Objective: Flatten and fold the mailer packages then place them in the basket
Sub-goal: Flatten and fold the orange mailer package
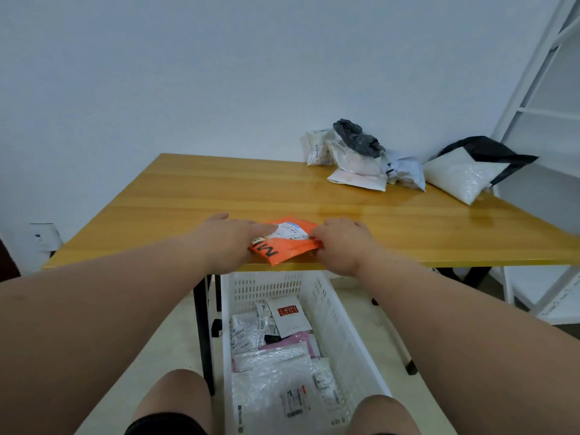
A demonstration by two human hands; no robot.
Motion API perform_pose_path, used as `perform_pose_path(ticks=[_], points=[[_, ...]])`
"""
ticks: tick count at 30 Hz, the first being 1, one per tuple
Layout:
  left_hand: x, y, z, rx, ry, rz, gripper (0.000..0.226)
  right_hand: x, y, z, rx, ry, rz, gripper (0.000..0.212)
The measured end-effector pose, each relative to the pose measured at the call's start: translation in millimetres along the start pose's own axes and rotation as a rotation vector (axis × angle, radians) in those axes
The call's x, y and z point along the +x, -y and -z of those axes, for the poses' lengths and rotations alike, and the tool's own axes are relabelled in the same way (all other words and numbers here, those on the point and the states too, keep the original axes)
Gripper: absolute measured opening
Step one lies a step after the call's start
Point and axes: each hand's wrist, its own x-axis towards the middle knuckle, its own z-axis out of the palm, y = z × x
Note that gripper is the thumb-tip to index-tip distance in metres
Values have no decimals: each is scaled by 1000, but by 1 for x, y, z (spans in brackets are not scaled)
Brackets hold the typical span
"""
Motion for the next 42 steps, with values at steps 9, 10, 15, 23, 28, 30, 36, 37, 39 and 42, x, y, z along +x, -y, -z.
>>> perform_pose_path(ticks=[9,10,15,23,28,30,36,37,39,42], points=[[-10,2,31,-654,-328,101,34,-23,-8,39,184,-236,-49,17],[-12,3,34,-745,-389,126,35,-26,-7,44,225,-267,-51,18],[-25,-6,48,-1079,-466,131,33,-41,-1,69,335,-348,-40,15],[-47,-3,45,-967,-43,216,10,-61,1,67,397,122,-162,18],[-53,-8,29,-692,258,246,5,-74,9,55,126,373,-135,32],[-54,-13,25,-713,283,284,7,-77,10,49,69,393,-124,34],[-56,-33,-4,-1159,490,428,62,-70,6,14,31,384,-94,31],[-55,-33,-14,-1237,548,444,84,-68,5,5,20,403,-80,29],[-52,-31,-35,-1346,609,479,102,-63,4,-14,8,451,-64,28],[-46,-33,-58,-1408,554,569,80,-55,6,-41,-19,514,-42,30]])
